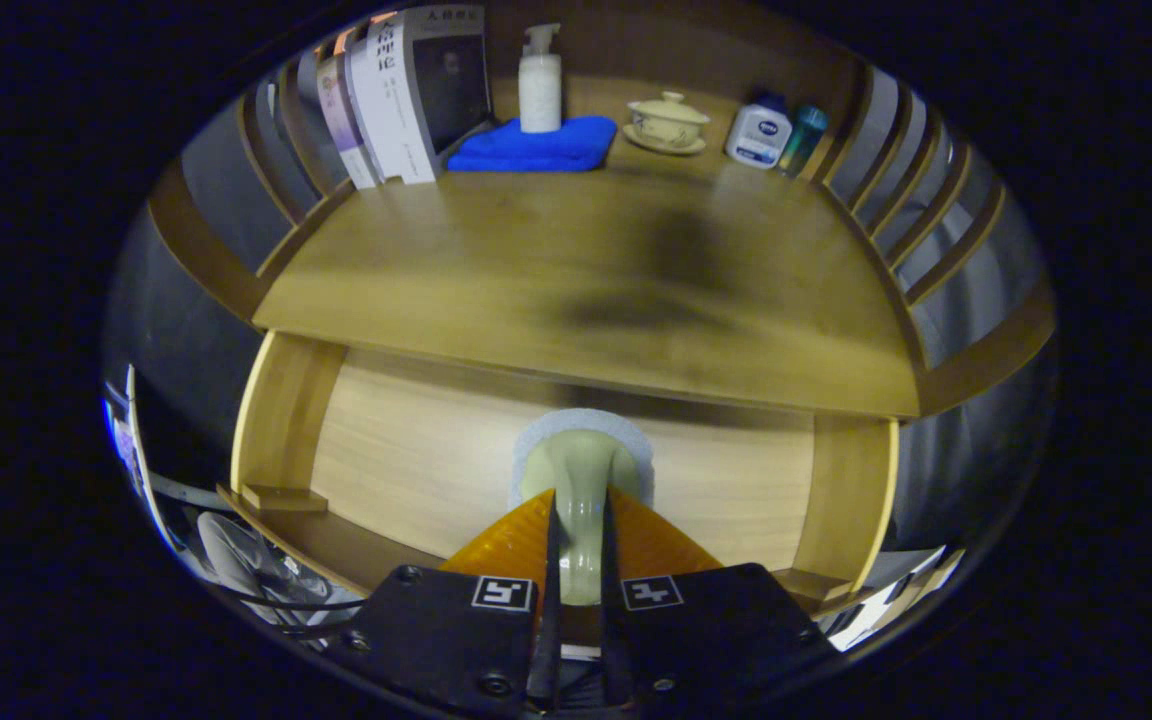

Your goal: Pull open the drawer, take out the items inside it, and place them on the countertop above the cabinet.

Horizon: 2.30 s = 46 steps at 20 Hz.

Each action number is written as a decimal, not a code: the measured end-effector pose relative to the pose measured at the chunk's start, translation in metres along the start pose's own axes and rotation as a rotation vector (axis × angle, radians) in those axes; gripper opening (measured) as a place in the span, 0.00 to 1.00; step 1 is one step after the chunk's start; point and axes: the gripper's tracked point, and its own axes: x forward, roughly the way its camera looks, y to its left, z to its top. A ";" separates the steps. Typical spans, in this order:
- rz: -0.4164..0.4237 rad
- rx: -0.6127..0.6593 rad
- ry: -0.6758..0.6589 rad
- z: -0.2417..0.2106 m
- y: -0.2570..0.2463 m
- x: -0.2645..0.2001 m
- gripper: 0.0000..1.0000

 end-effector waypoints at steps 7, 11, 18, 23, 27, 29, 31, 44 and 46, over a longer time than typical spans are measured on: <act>0.001 -0.003 -0.059 0.037 -0.010 -0.042 0.19; -0.002 0.033 -0.081 0.074 -0.016 -0.045 0.19; -0.009 0.074 -0.059 0.135 -0.026 -0.025 0.19; 0.021 0.134 -0.022 0.150 -0.028 0.002 0.19; 0.039 0.161 -0.007 0.150 -0.029 0.016 0.19; 0.033 0.159 -0.019 0.152 -0.031 0.014 0.20; 0.037 0.157 -0.034 0.152 -0.031 0.012 0.23; 0.023 0.101 -0.349 0.128 -0.012 -0.048 0.52; 0.031 0.095 -0.439 0.112 -0.009 -0.069 0.52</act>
